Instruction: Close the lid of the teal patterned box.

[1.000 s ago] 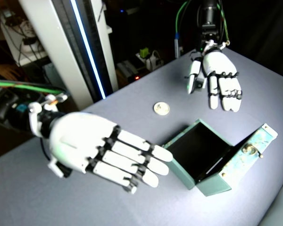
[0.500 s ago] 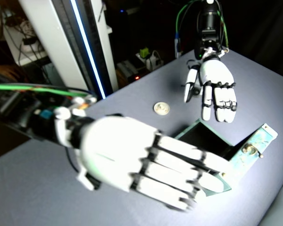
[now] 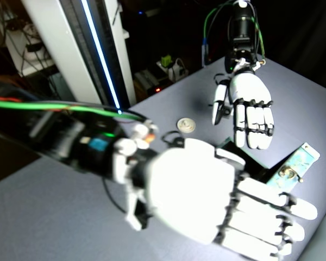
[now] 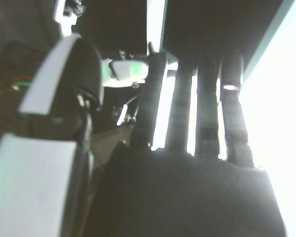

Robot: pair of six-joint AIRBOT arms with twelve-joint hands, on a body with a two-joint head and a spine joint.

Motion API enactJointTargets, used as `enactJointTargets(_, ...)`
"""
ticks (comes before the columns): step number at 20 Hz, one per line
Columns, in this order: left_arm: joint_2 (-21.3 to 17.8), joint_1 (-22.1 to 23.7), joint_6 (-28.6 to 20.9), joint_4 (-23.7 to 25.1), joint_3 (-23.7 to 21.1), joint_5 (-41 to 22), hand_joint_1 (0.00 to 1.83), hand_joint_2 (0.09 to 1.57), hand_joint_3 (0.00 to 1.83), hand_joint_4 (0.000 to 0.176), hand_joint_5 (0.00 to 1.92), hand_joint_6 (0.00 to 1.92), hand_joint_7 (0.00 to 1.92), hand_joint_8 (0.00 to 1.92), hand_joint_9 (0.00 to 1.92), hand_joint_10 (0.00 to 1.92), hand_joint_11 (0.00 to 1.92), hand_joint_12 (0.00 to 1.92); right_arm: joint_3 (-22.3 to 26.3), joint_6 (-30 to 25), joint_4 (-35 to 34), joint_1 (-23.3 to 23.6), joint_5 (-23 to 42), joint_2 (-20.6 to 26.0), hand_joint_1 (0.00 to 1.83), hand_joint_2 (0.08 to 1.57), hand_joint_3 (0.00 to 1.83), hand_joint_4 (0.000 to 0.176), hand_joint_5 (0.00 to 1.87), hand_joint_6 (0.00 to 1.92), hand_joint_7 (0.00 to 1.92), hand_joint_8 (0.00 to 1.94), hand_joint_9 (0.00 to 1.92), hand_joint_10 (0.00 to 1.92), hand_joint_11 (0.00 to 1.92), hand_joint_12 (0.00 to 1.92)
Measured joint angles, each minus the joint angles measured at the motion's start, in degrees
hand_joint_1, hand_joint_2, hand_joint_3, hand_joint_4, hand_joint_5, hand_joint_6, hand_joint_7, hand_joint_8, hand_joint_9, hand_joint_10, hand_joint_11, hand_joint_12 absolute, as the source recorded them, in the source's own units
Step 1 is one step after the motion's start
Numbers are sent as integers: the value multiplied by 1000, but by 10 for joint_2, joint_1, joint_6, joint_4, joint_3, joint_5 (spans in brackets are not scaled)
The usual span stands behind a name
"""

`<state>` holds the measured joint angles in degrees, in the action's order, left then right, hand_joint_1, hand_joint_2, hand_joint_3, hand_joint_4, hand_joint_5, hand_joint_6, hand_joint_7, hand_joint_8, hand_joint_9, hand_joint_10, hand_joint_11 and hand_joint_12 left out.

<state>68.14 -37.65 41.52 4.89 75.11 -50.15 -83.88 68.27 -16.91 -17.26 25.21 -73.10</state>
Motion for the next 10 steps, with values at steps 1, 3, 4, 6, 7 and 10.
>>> enactJointTargets(1,2,1,0,0,1,2,331,1351,0,36,125,2,121,1,119,7,0,737,-1,0,0,0,-8,-3,45,1269,0,0,4,0,116,15,0,542,0,1708)
enactJointTargets(3,3,3,0,0,2,6,301,1339,0,64,122,1,130,3,131,9,0,802,-3,0,0,2,-15,-3,83,1231,0,0,0,0,72,3,0,499,0,1707)
enactJointTargets(4,3,3,-1,2,2,6,296,1330,0,64,123,2,132,3,132,8,0,819,-4,0,0,2,-17,-3,73,1235,0,0,17,3,113,12,0,614,0,1737)
enactJointTargets(6,3,3,-1,2,2,6,304,1347,1,56,136,5,119,5,123,8,0,770,-4,0,-1,2,-21,-3,90,1252,3,0,38,7,156,17,0,677,0,1737)
enactJointTargets(7,4,3,-1,2,2,6,310,1353,4,48,143,7,125,7,130,11,0,770,-4,0,0,2,-22,-3,109,1262,4,0,57,12,162,16,0,621,0,1689)
enactJointTargets(10,7,3,-2,1,5,10,302,1338,0,52,135,1,119,1,125,5,0,817,-4,0,0,2,-23,-3,88,1266,1,0,94,18,181,12,0,618,0,1633)
